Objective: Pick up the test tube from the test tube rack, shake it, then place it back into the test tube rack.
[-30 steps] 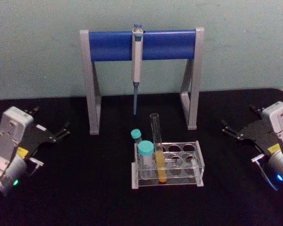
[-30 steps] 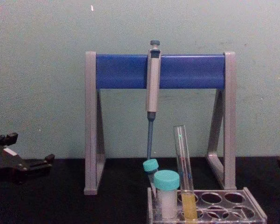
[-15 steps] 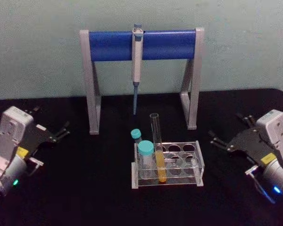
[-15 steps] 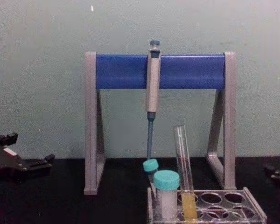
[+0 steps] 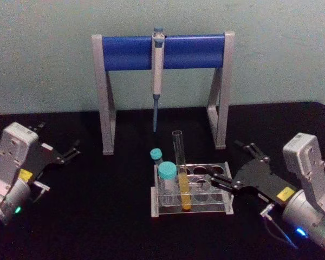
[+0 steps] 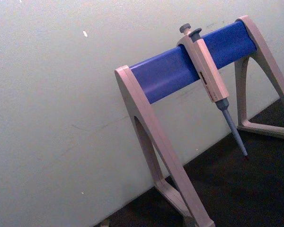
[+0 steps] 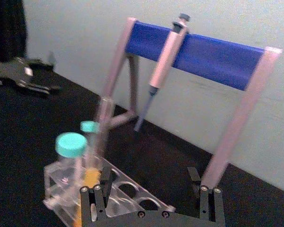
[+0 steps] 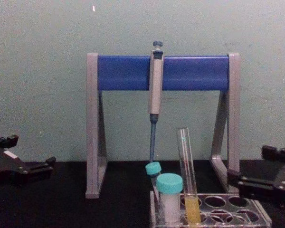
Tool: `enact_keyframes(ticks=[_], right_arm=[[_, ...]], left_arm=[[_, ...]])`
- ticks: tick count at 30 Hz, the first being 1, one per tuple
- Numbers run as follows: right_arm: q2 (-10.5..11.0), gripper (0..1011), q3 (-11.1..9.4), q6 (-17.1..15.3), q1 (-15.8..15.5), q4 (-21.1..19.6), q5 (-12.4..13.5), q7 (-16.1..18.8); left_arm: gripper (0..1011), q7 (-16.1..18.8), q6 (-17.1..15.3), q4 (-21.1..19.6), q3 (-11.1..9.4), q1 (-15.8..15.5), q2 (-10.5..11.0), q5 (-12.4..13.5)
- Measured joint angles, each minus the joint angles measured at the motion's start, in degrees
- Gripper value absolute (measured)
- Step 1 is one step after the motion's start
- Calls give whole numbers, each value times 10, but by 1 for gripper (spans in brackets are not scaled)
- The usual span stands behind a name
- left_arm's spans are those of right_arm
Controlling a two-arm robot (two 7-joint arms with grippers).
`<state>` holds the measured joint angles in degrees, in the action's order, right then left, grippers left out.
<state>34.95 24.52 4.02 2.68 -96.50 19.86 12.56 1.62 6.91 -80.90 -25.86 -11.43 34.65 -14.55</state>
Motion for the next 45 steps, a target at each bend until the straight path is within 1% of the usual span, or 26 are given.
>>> enact_keyframes(ticks=[4,7,14,19,21,29,36,45], right_arm=[[-12,1000,0,-4,4,0,21,26],[-20,1000,0,-7,8,1,32,43],[-40,1000,2,-20,24,14,49,78],[-55,1000,7,-32,42,31,51,96],[-66,1000,10,-41,55,45,51,108],[-87,1000,16,-61,84,77,47,130],[-100,1000,19,-69,98,96,45,142],[-109,1000,18,-72,104,108,53,150]], left_arm=[[1001,0,0,0,0,0,0,0],[1001,0,0,0,0,0,0,0],[1001,0,0,0,0,0,0,0],[1001,0,0,0,0,0,0,0],[1001,0,0,0,0,0,0,0],[1001,0,0,0,0,0,0,0],[1001,0,0,0,0,0,0,0],[1001,0,0,0,0,0,0,0]])
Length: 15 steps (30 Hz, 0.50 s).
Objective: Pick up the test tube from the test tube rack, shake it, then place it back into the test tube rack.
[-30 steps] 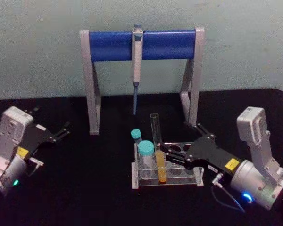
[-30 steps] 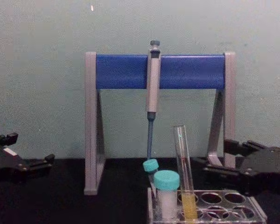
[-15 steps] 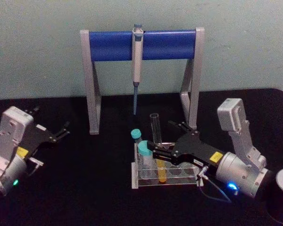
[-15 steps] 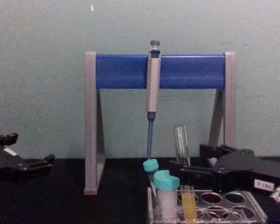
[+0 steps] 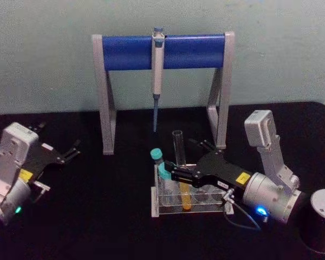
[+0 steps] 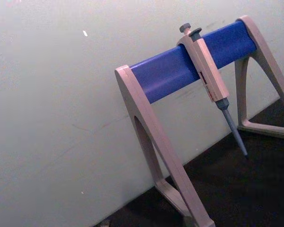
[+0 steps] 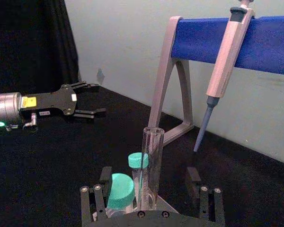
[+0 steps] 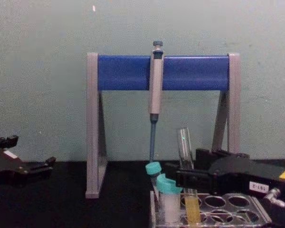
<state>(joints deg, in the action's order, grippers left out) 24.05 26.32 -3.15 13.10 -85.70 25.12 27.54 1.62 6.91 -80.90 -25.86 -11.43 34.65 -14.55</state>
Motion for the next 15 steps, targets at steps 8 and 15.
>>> enact_keyframes(ticks=[8,15], right_arm=[[-1,1000,0,1,1,2,1,1],[-1,1000,0,1,1,2,1,1]], left_arm=[[1001,0,0,0,0,0,0,0],[1001,0,0,0,0,0,0,0]])
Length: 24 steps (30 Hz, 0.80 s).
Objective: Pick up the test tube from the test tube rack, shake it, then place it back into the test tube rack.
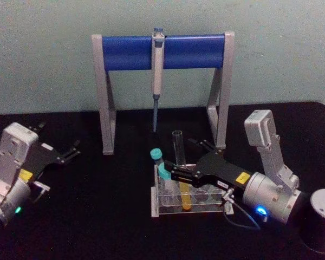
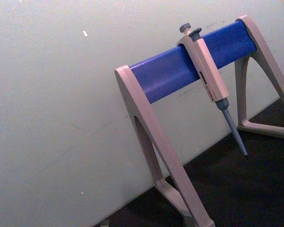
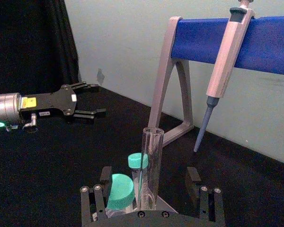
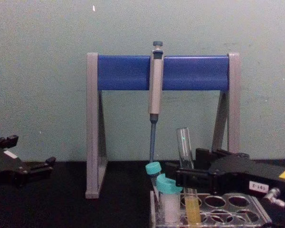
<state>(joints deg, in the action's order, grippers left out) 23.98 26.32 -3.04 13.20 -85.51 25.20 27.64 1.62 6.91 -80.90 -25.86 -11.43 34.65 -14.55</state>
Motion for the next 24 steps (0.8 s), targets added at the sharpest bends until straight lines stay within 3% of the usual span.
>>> enact_keyframes(ticks=[4,9,24], right_arm=[[0,978,0,0,0,0,0,0],[0,862,0,0,0,0,1,0],[0,392,0,0,-1,-1,1,-1]], left_arm=[[1001,0,0,0,0,0,0,0],[1001,0,0,0,0,0,0,0],[1001,0,0,0,0,0,0,0]])
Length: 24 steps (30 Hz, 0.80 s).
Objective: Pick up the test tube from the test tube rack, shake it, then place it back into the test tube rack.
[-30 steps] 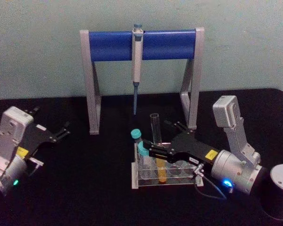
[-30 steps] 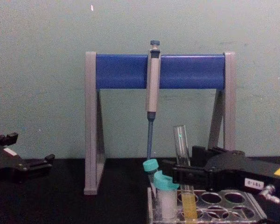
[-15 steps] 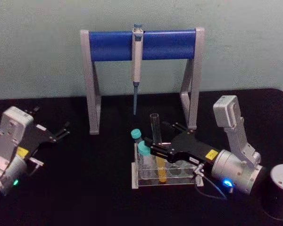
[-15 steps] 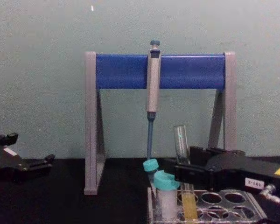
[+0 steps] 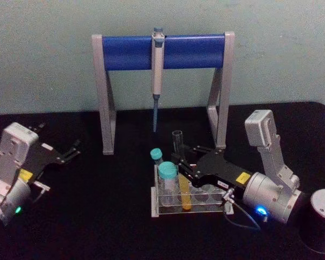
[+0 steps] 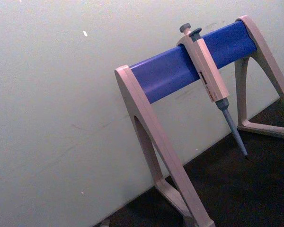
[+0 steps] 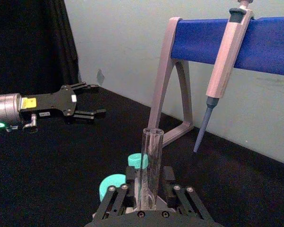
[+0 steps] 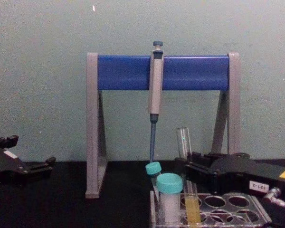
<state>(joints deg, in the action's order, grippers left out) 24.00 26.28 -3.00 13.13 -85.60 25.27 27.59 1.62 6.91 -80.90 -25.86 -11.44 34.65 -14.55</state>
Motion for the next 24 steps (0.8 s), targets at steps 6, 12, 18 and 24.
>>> enact_keyframes(ticks=[6,12,18,24], right_arm=[[0,232,0,0,0,0,0,0],[0,229,0,0,0,0,0,0],[0,229,0,0,0,0,0,0],[0,229,-2,13,-4,0,2,4]], left_arm=[[1001,0,0,0,0,0,0,0],[1001,0,0,0,0,0,0,0],[1001,0,0,0,0,0,0,0],[1001,0,0,0,0,0,0,0]])
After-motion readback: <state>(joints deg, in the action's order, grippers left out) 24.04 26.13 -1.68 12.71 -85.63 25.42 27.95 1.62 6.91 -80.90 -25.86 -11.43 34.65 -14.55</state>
